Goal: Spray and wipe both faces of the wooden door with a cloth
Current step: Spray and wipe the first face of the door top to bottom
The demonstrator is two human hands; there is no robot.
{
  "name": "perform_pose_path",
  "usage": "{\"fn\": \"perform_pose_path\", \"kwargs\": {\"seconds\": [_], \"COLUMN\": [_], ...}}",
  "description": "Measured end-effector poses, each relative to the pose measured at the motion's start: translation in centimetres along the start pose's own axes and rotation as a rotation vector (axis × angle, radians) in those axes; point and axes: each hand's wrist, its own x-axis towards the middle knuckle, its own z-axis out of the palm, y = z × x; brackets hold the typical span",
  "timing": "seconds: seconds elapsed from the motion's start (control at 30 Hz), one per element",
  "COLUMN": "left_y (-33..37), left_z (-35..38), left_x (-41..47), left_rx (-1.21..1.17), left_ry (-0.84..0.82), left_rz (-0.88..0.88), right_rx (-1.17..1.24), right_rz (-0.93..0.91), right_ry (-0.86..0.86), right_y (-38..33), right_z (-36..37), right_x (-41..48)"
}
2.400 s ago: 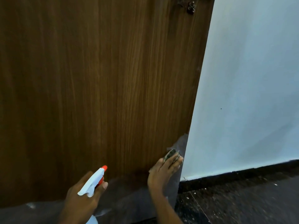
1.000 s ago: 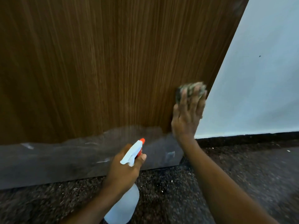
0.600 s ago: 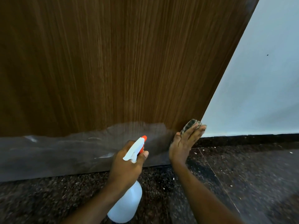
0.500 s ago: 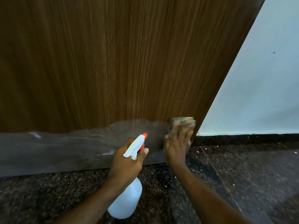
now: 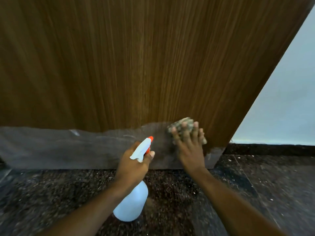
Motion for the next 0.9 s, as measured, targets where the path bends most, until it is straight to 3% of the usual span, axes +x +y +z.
{"fn": "perform_pose_path", "kwargs": {"seconds": [0.07,0.13,0.37,0.43,0.5,0.6,0.67,0.77,0.9], "left_y": [0.2,0.4,-2.0,-2.3,-2.3,-2.0,-1.7,-1.4,-1.3], "left_z": [-0.5,-1.1,-3.4,-4.4,-5.7,-7.4,-8.6,-10.5,-13.3], "left_x": [-0.1,-0.2,-2.2,-2.6,-2.6,-2.7,-2.8,-2.6,-2.2], "left_rx": [0.002,-0.027,0.053,0.064,0.085,0.094,0.05,0.014,-0.01], "left_ry": [0.002,0.007,0.087,0.111,0.106,0.11,0.135,0.177,0.198], "left_rz": [-0.005,-0.028,-0.076,-0.085,-0.069,-0.052,-0.073,-0.086,-0.089], "right_rx": [-0.082,-0.136,0.032,0.047,-0.041,-0.158,-0.28,-0.319,-0.214], "right_rz": [-0.202,-0.251,0.28,0.174,-0.117,-0.518,-0.663,-0.673,-0.369], "right_ry": [-0.087,-0.108,-0.113,-0.069,-0.021,-0.147,-0.194,-0.139,-0.098], "right_y": [0.4,1.6,1.3,-1.0,-3.8,-5.8,-4.1,-1.6,-6.1], "right_z": [0.5,0.4,-2.1,-2.5,-2.0,-0.2,0.3,-0.2,-1.7], "right_x": [-1.8,-4.0,-1.9,1.6,4.2,3.7,2.1,1.0,4.0]}}
